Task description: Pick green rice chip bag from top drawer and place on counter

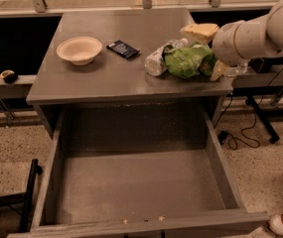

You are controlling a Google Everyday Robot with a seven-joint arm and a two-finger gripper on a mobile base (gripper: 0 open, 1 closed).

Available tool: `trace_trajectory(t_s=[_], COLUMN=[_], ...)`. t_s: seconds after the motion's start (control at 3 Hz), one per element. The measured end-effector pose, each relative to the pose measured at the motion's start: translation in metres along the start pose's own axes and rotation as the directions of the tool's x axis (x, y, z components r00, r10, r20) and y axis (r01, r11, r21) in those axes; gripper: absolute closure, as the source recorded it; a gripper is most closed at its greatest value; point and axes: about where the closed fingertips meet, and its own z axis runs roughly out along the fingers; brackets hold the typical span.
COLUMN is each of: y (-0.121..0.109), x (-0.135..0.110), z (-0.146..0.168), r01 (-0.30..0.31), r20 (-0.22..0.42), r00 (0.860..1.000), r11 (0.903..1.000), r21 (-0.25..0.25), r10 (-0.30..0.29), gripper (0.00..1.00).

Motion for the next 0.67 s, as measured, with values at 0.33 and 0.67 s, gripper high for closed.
trace_trajectory(t_s=[0.33, 0.67], y=[0.002, 0.009], x=[0.02, 0.036], z=[-0.028, -0.052], r01=[-0.012, -0.034], r20=[-0.018, -0.048], r00=[1.0, 0.998], r11=[0.9994, 0.9975], r21=[-0.034, -0.061], r10=[0.011, 0.031], gripper=[0.0, 0.0])
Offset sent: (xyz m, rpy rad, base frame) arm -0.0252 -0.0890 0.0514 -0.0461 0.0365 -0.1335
